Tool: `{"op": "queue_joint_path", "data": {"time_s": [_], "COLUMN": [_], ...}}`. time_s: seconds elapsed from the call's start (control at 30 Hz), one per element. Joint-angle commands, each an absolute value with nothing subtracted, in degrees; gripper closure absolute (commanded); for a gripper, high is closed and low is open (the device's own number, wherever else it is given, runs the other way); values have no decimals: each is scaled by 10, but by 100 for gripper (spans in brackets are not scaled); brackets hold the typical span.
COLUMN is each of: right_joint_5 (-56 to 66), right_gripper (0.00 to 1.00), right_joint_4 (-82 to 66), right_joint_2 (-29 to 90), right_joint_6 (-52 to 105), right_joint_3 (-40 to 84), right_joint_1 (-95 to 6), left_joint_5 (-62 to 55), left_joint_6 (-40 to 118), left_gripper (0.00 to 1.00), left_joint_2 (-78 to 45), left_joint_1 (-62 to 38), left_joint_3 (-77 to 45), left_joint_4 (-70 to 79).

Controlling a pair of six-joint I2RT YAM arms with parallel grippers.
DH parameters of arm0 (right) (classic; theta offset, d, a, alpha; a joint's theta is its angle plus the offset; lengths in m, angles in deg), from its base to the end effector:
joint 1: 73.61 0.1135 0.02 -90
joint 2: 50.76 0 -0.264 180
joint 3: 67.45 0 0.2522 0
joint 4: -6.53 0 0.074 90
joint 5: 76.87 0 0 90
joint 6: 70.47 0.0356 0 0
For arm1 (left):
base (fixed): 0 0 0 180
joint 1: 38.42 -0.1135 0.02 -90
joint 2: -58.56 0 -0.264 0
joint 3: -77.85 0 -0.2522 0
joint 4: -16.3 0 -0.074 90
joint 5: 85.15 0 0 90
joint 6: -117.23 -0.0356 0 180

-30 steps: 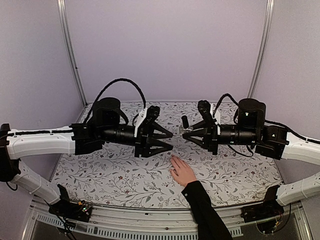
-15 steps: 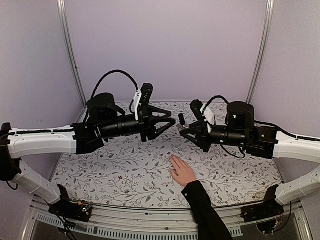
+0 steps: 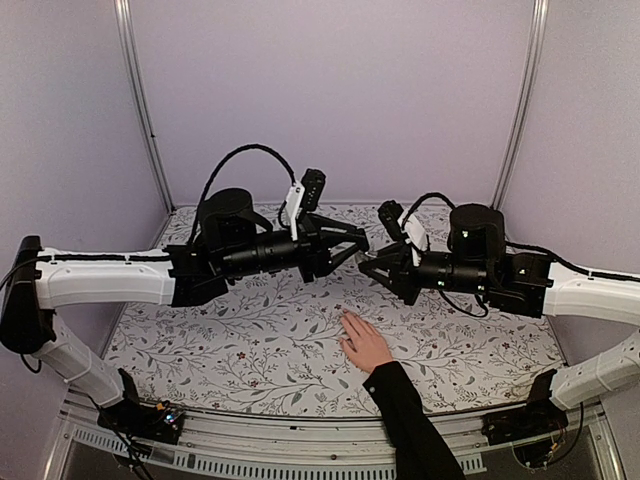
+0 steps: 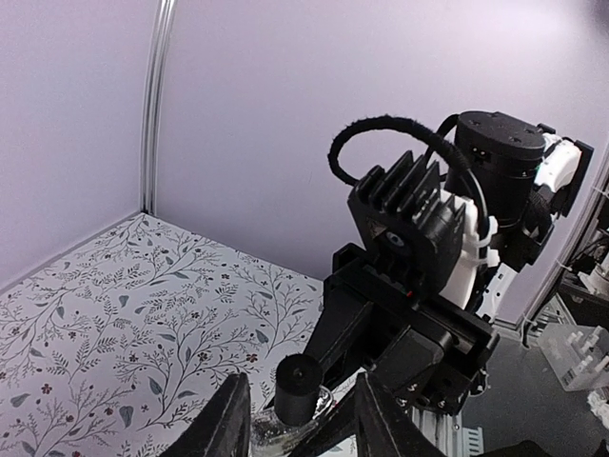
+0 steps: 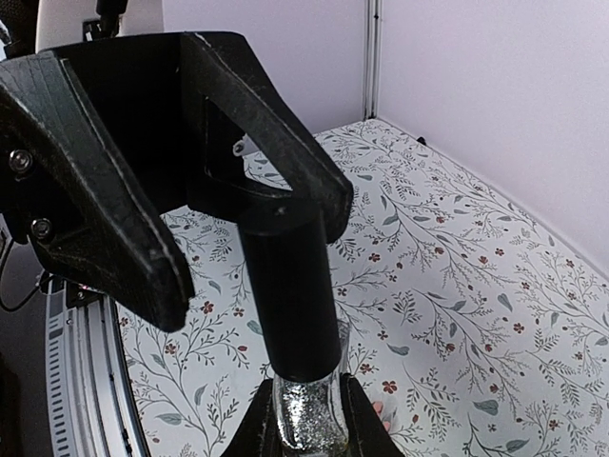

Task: Paint the nails
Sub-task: Screw the nail polish bottle.

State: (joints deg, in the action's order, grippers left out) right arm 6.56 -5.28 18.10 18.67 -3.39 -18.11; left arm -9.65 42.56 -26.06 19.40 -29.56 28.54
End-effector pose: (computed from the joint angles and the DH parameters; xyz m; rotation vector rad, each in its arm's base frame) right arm 0.1558 0.2338 0.3074 -0.9834 1.6609 0.7579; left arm 0.1791 -0.3013 0.3242 0.8111 1.4925 -1.1799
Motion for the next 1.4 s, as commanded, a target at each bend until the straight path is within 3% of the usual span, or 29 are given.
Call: {"op": "queue_joint_path", "data": {"time_s": [0.0,0.33,0.53,0.7,1.2,1.37], "right_joint_5": [60,50,53,47,30,10], "right_gripper": [100,100,100,100,100,100], "right_joint_4": [-41,-41,-45,-51,-97,-78], "right_joint_2": [184,184,180,177,175,161], "right_joint_6": [191,189,184,174,113,113], "right_joint_3": [-13,-14,-12,-5,34,30], "right_joint_1": [-177,-177,-177,-177,-177,-177], "left_joint_5": [-97,-113,-128,-152,-218,-220], "left_joint_6": [427,423,416,400,317,327], "left_gripper": [61,72,90,97,98,98], "left_joint_2": [-271,-297,-299,-303,-315,-310], "left_joint_1": [202,204,204,204,204,204], "left_joint_3": [-280,-261,-262,-250,-238,-270], "left_joint_4": [313,312,304,277,150,195]}}
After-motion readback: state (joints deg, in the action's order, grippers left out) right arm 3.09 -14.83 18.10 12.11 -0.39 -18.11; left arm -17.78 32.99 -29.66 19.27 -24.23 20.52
